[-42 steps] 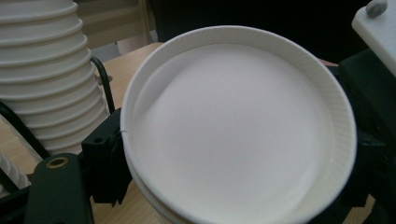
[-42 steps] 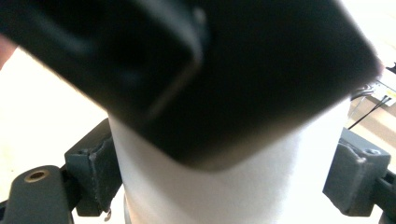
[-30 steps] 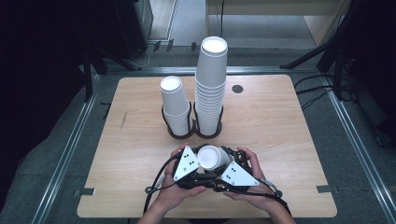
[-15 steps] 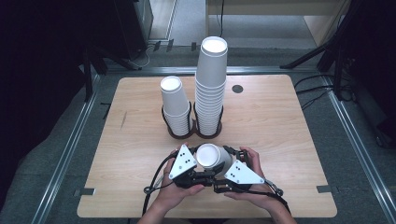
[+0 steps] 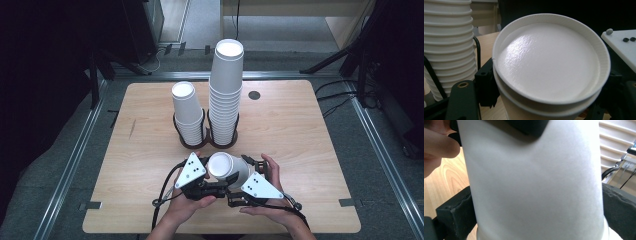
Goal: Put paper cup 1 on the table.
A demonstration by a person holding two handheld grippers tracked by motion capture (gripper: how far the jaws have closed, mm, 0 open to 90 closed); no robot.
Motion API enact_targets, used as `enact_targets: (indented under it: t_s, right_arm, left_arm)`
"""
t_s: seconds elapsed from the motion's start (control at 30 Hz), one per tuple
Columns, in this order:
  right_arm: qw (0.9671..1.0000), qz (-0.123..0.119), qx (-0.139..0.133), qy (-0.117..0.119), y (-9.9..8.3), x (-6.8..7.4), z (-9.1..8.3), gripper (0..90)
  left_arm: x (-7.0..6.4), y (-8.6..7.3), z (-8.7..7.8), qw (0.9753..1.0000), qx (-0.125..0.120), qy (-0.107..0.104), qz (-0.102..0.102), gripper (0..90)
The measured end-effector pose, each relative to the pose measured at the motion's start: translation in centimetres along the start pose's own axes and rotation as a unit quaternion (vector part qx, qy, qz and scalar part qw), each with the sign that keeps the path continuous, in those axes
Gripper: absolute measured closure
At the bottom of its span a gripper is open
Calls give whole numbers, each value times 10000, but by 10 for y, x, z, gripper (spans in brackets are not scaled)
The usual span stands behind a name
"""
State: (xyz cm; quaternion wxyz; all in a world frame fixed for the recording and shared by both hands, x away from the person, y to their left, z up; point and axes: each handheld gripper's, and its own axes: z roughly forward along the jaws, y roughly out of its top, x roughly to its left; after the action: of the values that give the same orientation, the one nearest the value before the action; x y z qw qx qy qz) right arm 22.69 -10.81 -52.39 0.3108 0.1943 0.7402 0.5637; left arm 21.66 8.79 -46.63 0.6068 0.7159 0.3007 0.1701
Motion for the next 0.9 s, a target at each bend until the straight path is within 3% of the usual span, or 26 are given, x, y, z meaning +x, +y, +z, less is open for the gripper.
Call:
enact_targets:
  t_s: [0.17, 0.4, 0.57, 0.7, 0.8, 0.83, 0.9]
  right_arm:
    - [9994, -256, -136, -199, -6, 7, 4, 0]
    - [9989, -317, -236, -248, -5, 8, 3, 5]
    - [9988, -359, -183, -265, -3, 7, 0, 79]
    - [9974, -630, -104, -327, -2, 6, -3, 93]
    - [9948, -930, -16, -422, -1, 1, -6, 94]
    - [9927, -1125, 51, -441, 0, -2, -8, 95]
    - [9911, -1255, 97, -435, 0, -3, -9, 95]
  left_arm:
    - [2, 1, -1, 9998, -28, -117, -162, 236]
    - [9, 2, -3, 9986, -95, -289, -443, 235]
    - [13, 0, -4, 9977, -55, -357, -581, 195]
    - [12, 2, -2, 9982, 131, -286, -515, 119]
    - [13, 6, -4, 9980, 292, -356, -427, 81]
    - [13, 8, -5, 9979, 363, -380, -375, 75]
    - [13, 11, -5, 9974, 568, -387, -195, 59]
